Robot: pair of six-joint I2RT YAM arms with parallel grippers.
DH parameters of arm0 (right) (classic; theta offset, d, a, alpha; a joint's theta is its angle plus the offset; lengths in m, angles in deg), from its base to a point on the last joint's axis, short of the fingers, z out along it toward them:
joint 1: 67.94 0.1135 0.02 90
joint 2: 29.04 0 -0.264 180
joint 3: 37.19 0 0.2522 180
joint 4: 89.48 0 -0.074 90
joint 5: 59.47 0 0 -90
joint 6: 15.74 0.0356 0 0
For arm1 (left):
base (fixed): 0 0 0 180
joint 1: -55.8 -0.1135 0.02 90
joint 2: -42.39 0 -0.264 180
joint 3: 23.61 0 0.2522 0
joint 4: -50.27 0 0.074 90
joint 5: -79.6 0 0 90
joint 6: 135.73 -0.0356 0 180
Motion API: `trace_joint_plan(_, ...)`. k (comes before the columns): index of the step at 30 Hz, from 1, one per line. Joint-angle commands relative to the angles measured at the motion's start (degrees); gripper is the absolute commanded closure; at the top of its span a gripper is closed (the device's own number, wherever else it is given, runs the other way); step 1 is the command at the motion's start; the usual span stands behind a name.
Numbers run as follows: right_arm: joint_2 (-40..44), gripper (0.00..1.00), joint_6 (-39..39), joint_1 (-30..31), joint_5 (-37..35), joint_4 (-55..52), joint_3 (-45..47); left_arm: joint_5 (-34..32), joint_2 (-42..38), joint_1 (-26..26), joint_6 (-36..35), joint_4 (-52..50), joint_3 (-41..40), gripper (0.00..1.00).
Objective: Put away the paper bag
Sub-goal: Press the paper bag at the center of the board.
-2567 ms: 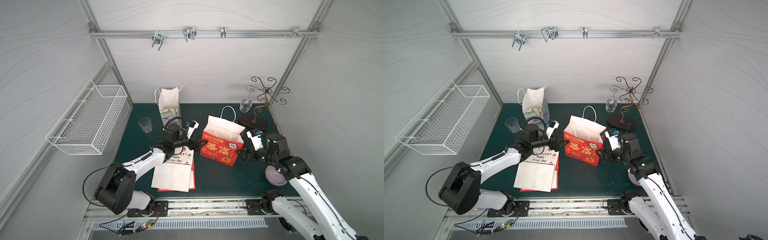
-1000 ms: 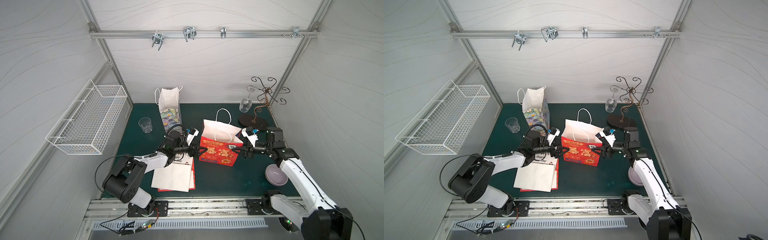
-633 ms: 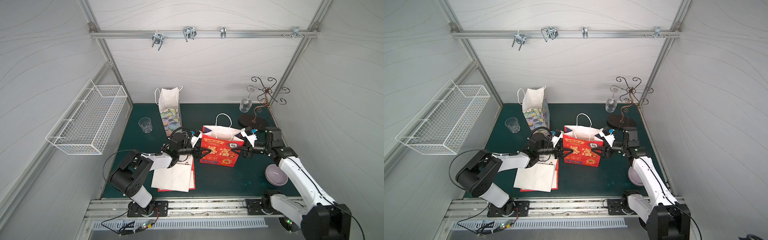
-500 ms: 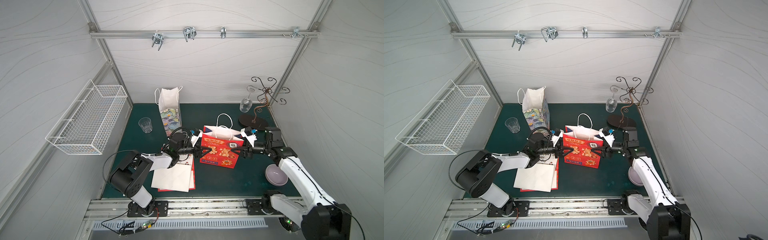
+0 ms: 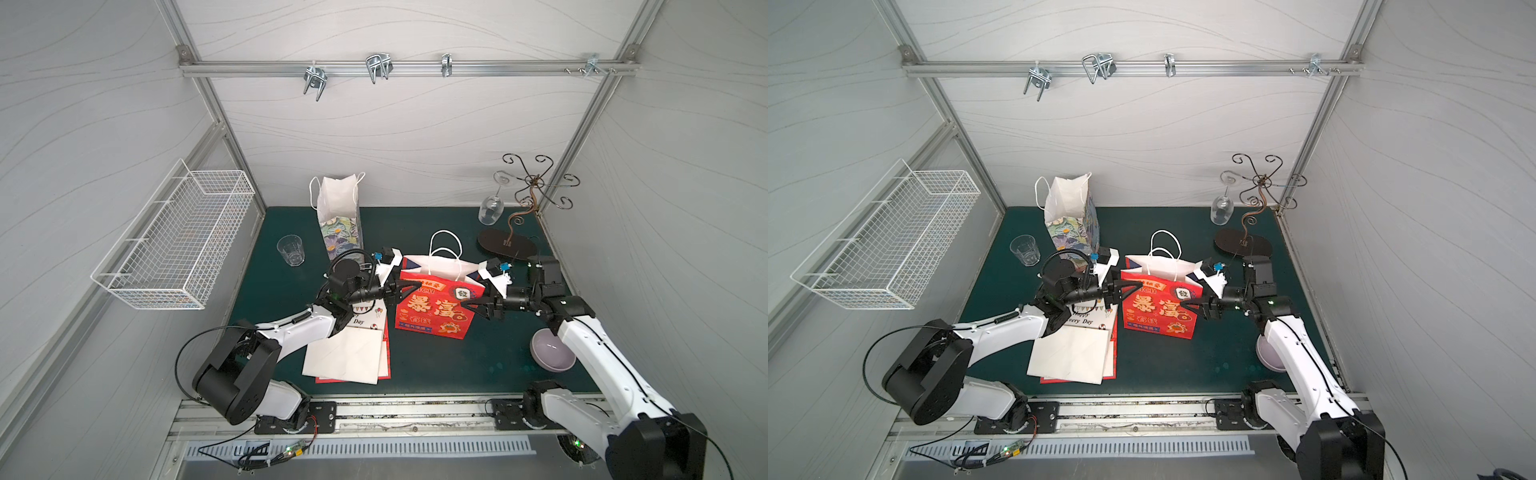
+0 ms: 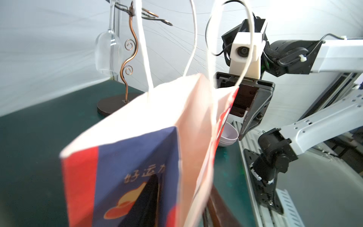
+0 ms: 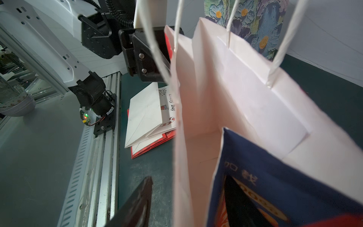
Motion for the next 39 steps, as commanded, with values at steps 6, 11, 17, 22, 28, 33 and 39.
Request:
trace_joint_plan(6,5.70,0.34,1.72,-3.93,-1.32,-1.51,0.28,0.61,-0.76,-0.24,-3.18,-1.11,0.66,0.79)
trace_joint_plan(11,9.54,0.20,1.87,-7.43,-5.91,-0.13,1.15,1.02,-2.23,-0.26,-5.24,-4.44,0.38,0.81)
trace_joint_plan(17,5.63,0.01,2.06,-7.81,-4.66,3.44,-0.85,1.64,-2.33,-0.26,-5.86,-5.81,0.80,0.82)
trace_joint_plan(22,2.21,0.01,-0.25,-7.81,-5.25,4.26,-3.76,1.44,-2.33,-0.23,-6.10,-5.98,0.65,0.82)
trace_joint_plan(28,-1.88,0.01,-1.11,-6.43,1.24,4.17,-5.25,0.67,-2.24,-0.33,-5.61,-5.49,0.38,0.83)
trace_joint_plan(33,-4.18,0.03,-2.64,-4.34,6.27,0.91,-5.44,-3.30,-1.65,-0.35,-3.01,-3.37,0.25,0.83)
trace_joint_plan(39,-5.19,0.15,-2.78,-3.76,7.11,2.48,-3.71,-8.19,-0.41,-0.31,-0.09,-0.63,-0.51,0.85)
